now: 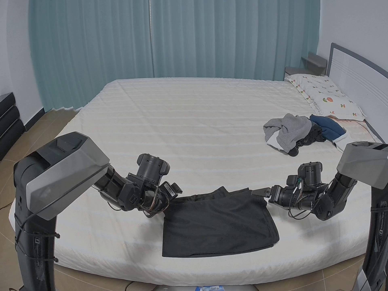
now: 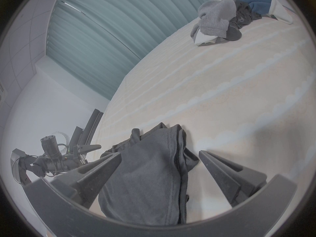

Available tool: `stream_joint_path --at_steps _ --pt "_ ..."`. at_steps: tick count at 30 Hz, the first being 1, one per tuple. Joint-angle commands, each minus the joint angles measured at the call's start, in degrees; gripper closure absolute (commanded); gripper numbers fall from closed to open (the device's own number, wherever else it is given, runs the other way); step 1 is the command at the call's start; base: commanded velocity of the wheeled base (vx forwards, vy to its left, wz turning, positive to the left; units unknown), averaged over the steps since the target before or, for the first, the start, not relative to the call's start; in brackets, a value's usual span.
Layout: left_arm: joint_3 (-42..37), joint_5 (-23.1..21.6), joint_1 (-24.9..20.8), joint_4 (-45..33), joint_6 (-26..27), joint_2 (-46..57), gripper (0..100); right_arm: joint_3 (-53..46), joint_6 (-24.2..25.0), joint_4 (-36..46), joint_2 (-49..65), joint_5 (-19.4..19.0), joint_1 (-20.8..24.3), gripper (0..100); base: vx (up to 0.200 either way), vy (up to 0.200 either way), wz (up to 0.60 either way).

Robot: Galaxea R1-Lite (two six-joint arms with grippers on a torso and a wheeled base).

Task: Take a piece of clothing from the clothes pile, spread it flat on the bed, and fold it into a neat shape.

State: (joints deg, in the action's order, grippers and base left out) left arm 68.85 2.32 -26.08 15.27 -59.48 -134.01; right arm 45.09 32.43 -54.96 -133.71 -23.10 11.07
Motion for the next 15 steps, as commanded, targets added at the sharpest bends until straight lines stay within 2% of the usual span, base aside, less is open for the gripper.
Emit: stream_joint_path --at_steps 1,4,5,9,15 --pt "0.7 0.7 -0.3 0.0 0.0 -1.3 0 1.7 0.0 0.0 -2.6 0.0 0.1 0 0.0 0.0 0.0" --pt "0.6 0.8 -0.4 0.1 -0.1 -1.3 0 3.2 1.8 -0.2 -3.9 0.2 0.3 0 0.0 0.0 0.0" --pt "0.6 0.8 -0.4 0.0 -0.1 -1.3 0 3.3 2.4 -0.2 -4.0 0.3 0.3 100 0.0 0.0 0.0" --pt "0.6 1.0 -0.4 0.1 -0.4 -1.3 0 4.4 6.9 -0.9 -3.6 0.5 0.2 100 0.0 0.0 0.0" --pt "0.6 1.2 -0.4 0.1 -0.4 -1.4 0 5.2 8.9 -0.9 -3.8 0.6 -0.6 100 0.0 0.0 0.0"
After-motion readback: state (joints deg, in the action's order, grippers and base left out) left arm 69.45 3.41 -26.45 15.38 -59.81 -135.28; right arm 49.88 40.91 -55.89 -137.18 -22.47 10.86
